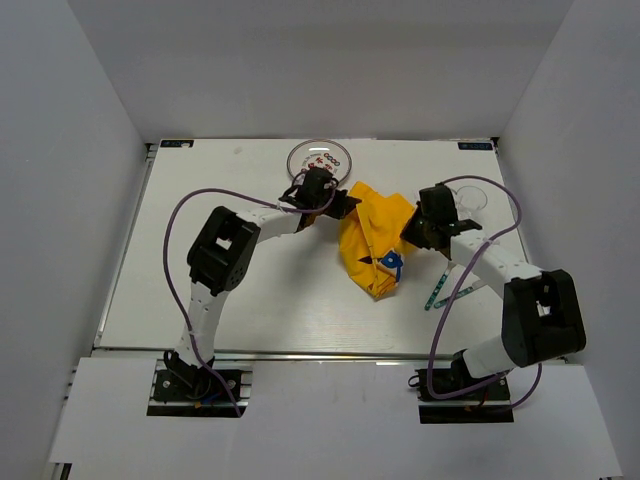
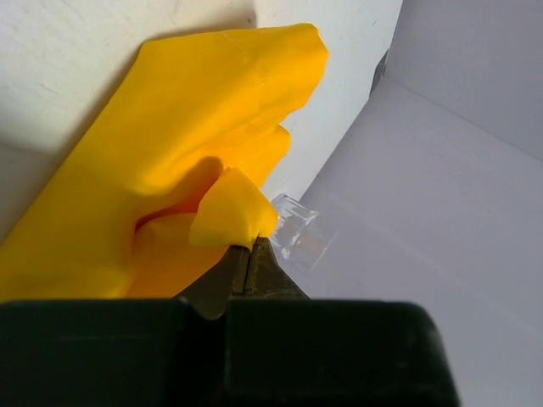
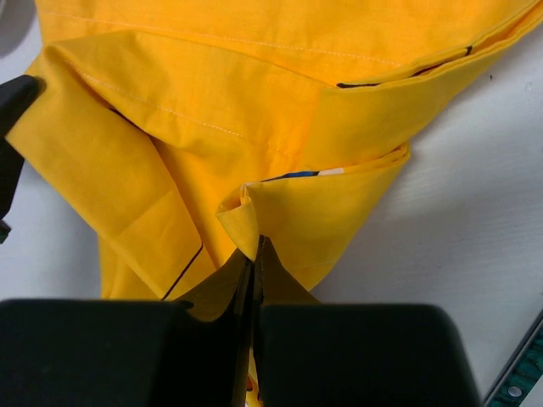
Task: Set the dinner table for one person
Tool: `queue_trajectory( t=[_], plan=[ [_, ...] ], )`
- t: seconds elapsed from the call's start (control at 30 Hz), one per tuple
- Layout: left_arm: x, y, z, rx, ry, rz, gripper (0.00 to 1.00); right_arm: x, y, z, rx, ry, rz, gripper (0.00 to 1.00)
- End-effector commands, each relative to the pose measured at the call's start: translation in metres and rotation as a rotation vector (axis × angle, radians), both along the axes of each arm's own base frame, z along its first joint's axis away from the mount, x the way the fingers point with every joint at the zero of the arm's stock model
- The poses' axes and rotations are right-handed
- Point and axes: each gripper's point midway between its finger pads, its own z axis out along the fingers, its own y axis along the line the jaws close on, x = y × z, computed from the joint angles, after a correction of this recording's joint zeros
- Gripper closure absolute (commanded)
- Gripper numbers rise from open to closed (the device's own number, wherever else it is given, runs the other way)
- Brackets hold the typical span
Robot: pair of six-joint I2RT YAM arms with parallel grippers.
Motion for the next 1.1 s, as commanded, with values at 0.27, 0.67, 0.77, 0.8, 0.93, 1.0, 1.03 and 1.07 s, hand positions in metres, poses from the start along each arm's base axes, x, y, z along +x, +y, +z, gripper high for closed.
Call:
queue_trajectory(
  t=[0.27,0.67,0.77,0.8,0.93,1.0,1.03,1.07],
  plan=[
    [0.036,0.115,0.159,0.304,-0.302,0.065,1.0,0.034,0.012,0.167,-0.02,-0.341,0.161,1.0],
    [-0.138,0.358,0.381,0.79,-0.646,0.468,1.0,-0.071,-0.074,0.334,-0.024,-0.637,-0.155,1.0],
    [-0.167,0.351,0.391,0.742,-0.687,0.416,1.0,-0.082,-0.064,0.346,0.017,-0.651,-0.095,1.0],
    [-0.171,0.346,0.391,0.73,-0.692,0.39,1.0,-0.086,-0.061,0.35,0.032,-0.659,-0.075,1.0],
    [-0.174,0.332,0.383,0.677,-0.698,0.323,1.0,-0.086,-0.052,0.364,0.053,-0.696,-0.03,1.0],
    [-0.167,0.328,0.369,0.68,-0.672,0.298,1.0,-0.075,-0.043,0.361,0.051,-0.669,0.008,1.0],
    [-0.158,0.324,0.361,0.684,-0.657,0.28,1.0,-0.071,-0.041,0.37,0.043,-0.685,0.028,1.0],
    [-0.151,0.321,0.358,0.683,-0.662,0.269,1.0,-0.057,-0.032,0.362,0.038,-0.65,0.058,1.0]
  ],
)
